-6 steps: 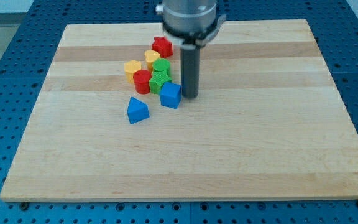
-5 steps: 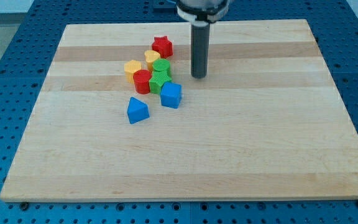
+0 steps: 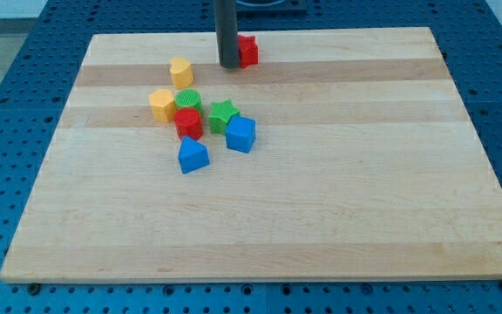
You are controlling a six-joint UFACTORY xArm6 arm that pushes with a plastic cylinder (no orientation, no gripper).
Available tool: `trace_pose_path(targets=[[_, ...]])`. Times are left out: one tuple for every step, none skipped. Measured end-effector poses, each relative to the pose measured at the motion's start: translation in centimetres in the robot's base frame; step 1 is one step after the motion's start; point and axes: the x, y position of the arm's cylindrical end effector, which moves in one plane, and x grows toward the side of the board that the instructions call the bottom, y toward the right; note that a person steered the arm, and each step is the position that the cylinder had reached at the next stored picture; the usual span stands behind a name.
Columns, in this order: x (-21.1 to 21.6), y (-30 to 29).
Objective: Slide the red star towards the top right of the board
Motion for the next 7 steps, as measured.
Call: trace_pose_path(targets=[[-3.1, -0.2], [-3.6, 1.8], [-0.1, 9.5], [2.2, 16.1], [5.0, 7.7], [6.5, 12.8], [6.2, 19.7]])
